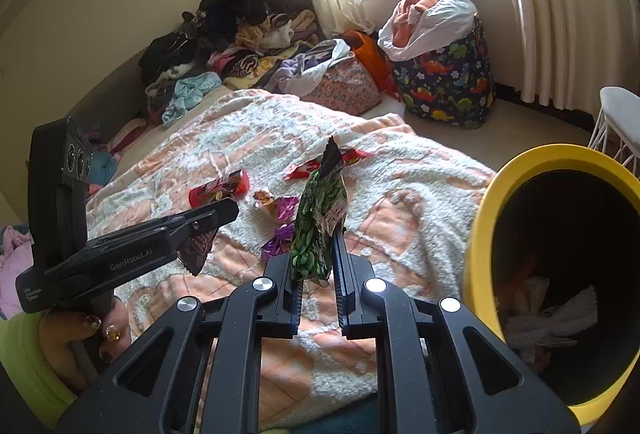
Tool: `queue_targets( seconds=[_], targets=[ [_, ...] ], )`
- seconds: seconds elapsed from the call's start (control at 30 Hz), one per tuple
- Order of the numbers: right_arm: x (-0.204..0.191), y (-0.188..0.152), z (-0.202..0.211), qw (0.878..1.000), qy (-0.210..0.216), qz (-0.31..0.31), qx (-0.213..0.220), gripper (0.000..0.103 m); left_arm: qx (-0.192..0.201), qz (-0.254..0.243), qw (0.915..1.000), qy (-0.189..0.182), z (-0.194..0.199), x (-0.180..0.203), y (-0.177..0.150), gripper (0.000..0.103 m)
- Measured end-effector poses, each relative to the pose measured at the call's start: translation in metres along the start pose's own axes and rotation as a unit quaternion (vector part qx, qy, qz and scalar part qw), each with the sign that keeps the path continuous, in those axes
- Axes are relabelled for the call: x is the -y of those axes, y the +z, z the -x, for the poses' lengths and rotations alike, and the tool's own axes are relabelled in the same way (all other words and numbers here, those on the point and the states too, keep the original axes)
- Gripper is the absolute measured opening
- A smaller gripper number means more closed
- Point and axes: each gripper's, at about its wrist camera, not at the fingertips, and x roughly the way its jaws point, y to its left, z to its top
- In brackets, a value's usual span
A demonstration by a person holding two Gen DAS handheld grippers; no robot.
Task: Collect trash
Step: 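Lift the chocolate bar with left tool while right tool carries the green bag toward the bin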
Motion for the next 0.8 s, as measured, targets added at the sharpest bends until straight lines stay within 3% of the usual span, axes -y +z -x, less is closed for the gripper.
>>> queue_targets(
  seconds=[0.8],
  targets=[
    [0.044,0.003,0.050,0.998,-0.023,-0.033,0.052,0.013,0.010,-0.054,0.9980,-0.031,0.001,0.062,0.007,0.013]
  ],
)
